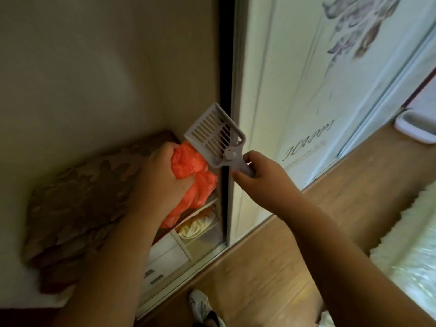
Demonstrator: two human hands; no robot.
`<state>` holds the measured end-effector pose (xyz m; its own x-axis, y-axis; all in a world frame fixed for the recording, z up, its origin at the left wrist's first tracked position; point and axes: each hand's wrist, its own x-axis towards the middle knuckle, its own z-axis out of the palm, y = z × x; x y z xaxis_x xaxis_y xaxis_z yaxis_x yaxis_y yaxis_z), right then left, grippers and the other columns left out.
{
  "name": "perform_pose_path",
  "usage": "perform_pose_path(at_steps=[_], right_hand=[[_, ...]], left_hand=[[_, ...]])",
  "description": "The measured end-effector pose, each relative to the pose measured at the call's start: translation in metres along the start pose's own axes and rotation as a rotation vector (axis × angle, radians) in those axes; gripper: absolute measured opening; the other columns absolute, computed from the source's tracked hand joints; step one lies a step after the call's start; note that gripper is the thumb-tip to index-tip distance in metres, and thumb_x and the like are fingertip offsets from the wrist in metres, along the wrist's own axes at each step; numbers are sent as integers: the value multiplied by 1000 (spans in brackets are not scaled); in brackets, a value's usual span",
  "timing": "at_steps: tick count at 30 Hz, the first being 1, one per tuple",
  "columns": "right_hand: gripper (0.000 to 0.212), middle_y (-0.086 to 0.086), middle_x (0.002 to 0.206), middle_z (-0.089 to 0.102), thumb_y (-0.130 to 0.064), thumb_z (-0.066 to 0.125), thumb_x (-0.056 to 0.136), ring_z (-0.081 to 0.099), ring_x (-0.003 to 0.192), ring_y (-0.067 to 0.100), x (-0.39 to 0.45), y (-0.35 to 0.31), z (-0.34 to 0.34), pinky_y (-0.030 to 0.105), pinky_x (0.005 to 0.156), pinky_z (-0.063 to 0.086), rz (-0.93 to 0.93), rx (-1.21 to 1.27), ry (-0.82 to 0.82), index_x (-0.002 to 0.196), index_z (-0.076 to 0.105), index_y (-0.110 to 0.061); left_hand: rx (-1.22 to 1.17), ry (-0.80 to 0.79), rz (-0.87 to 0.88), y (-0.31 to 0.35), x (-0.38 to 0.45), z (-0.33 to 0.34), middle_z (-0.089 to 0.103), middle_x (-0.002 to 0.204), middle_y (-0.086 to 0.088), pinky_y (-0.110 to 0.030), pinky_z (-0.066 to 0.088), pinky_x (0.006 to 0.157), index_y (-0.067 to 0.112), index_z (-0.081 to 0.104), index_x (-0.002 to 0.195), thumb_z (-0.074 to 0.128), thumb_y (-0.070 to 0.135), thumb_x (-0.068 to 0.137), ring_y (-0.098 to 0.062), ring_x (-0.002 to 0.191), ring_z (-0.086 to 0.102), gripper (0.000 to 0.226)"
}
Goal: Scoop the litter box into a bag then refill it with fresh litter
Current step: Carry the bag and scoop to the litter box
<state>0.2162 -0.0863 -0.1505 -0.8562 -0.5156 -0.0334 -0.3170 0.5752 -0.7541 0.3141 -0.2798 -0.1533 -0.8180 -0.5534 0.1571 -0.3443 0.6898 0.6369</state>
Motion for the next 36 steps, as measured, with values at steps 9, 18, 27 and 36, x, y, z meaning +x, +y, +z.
perform_pose_path(at_steps=[9, 18, 27, 36], right_hand=[[18, -5, 85, 68, -40, 65, 93, 68, 74, 17, -80, 65, -78, 47, 73, 62, 156, 35, 233, 104, 59, -26], [20, -6, 79, 69, -37, 67, 94, 69, 56, 10, -150, 115, -146, 28, 55, 58, 361, 33, 454, 108, 60, -24], [16, -3, 82, 67, -36, 63, 97, 65, 57, 12, -165, 134, -168, 24, 47, 52, 551, 7, 675, 104, 59, -22], [17, 1, 78, 69, -36, 64, 96, 67, 55, 15, -137, 142, -158, 29, 52, 55, 689, 32, 768, 94, 60, -20]], left_hand=[[-110, -130, 246, 93, -35, 55, 50, 117, 13, -29, 40, 88, 31, 51, 125, 81, 23, 79, -7, 104, 49, 55], [-175, -349, 475, 180, -46, 121, 53, 113, 12, -30, 44, 86, 37, 47, 118, 83, 31, 77, -11, 99, 54, 55], [-213, -491, 695, 235, -18, 169, 54, 110, 11, -29, 43, 83, 31, 49, 120, 80, 31, 82, -12, 98, 55, 49], [-203, -605, 770, 240, 28, 200, 54, 118, 10, -30, 44, 87, 29, 49, 128, 78, 33, 84, -11, 102, 53, 53]])
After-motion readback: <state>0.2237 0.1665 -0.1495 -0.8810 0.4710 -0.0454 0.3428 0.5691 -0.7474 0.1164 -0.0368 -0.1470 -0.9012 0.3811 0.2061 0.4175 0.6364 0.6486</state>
